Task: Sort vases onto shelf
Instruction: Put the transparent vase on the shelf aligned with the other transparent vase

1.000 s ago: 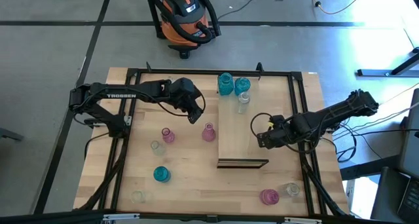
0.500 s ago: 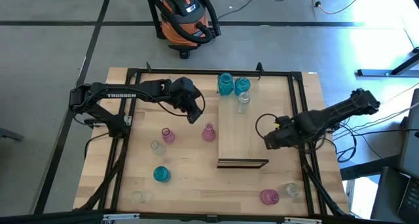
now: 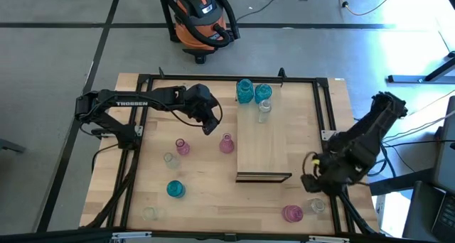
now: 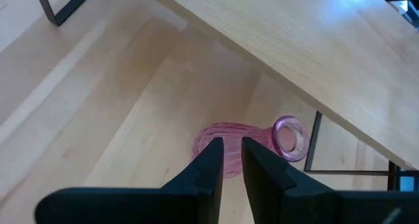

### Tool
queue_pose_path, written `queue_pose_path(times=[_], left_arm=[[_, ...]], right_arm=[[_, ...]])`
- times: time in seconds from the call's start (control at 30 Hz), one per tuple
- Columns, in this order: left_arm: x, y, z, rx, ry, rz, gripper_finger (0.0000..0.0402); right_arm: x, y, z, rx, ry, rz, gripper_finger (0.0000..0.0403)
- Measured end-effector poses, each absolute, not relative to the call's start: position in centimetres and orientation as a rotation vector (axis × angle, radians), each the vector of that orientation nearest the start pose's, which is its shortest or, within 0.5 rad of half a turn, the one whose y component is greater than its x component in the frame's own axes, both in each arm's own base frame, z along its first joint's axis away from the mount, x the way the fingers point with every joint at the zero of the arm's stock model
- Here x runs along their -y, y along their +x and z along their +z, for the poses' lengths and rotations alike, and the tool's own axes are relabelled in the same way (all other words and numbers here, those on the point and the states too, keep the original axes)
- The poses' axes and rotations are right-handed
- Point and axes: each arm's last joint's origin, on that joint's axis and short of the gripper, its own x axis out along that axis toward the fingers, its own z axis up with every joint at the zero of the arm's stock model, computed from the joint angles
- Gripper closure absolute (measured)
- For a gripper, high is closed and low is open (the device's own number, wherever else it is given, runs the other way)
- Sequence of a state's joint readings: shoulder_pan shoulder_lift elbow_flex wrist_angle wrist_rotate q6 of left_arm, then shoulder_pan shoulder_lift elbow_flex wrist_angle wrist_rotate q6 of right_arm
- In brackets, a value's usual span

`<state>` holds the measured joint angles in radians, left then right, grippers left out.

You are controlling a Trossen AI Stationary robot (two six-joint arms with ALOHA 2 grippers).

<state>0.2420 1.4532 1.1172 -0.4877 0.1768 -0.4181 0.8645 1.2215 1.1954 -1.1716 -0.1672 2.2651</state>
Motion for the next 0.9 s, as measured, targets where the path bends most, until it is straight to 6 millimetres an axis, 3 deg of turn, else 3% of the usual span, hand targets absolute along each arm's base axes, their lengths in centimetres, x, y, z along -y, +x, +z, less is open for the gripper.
queue_pose_path(times=[0.47, 0.9], left_arm=[[-6.8, 29.8, 27.1, -0.787, -0.537, 0.205, 0.0353], [-6.8, 29.8, 27.1, -0.79, -0.543, 0.185, 0.0353]], right_arm=[[-20.0, 14.9, 28.9, -1.523, 1.357, -0.797, 0.0139], [-20.8, 15.1, 27.0, -1.616, 1.269, -0.957, 0.0139]])
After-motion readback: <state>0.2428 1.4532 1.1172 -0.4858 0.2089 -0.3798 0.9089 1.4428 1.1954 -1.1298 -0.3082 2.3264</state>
